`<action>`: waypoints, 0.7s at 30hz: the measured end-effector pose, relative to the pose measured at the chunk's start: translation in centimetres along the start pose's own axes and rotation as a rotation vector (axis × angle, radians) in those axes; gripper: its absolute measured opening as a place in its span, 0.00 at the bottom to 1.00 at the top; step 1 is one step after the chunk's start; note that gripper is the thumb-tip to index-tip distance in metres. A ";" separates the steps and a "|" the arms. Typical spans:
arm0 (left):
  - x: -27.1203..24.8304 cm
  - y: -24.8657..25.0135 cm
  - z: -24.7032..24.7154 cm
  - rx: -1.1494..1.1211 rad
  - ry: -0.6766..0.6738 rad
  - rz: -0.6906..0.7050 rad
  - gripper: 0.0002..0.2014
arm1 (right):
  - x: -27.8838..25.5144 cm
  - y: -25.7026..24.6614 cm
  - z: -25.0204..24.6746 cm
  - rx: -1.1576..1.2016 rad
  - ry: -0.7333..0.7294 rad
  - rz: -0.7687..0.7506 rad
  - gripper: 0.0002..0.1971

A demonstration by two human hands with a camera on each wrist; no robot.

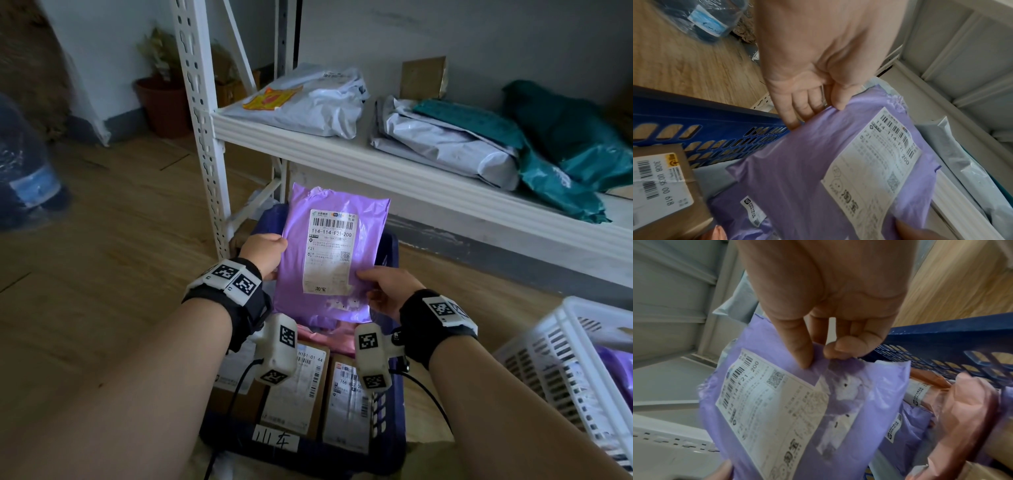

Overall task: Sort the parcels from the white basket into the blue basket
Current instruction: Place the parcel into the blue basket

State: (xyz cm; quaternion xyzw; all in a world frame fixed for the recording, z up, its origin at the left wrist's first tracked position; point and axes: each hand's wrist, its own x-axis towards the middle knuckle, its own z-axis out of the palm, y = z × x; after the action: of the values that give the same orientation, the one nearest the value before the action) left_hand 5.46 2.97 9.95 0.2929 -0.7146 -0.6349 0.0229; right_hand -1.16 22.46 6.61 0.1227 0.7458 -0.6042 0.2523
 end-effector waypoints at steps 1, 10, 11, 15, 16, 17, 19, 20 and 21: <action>0.0 0.0 0.0 0.008 0.004 0.001 0.18 | 0.1 0.0 0.0 -0.004 0.000 0.000 0.05; 0.2 -0.2 -0.1 0.040 0.026 0.020 0.18 | 0.3 0.1 0.1 0.004 0.001 0.008 0.05; 0.1 -0.1 0.0 0.039 0.028 0.019 0.18 | 0.2 0.1 0.1 0.008 0.003 0.008 0.05; -0.2 0.0 0.1 0.045 0.027 0.015 0.18 | 0.0 0.0 0.0 0.014 0.005 0.013 0.05; -0.3 0.1 0.1 0.047 0.027 0.013 0.18 | 0.0 0.0 0.0 0.014 0.006 0.012 0.05; -0.3 0.1 0.1 0.047 0.026 0.013 0.18 | -0.1 0.0 0.0 0.016 0.007 0.011 0.05; -0.5 0.2 0.1 0.043 0.029 0.013 0.18 | -0.2 0.0 0.0 0.021 0.005 0.010 0.05; -0.5 0.2 0.1 0.037 0.030 0.010 0.18 | -0.2 -0.1 0.0 0.022 0.003 0.008 0.05; -0.5 0.2 0.1 0.035 0.029 0.004 0.18 | -0.3 -0.1 0.0 0.020 0.000 0.006 0.06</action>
State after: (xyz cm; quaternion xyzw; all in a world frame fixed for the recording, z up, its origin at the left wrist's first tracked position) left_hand 5.77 3.31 10.28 0.3010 -0.7257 -0.6179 0.0292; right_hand -0.97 22.51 6.83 0.1276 0.7395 -0.6107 0.2527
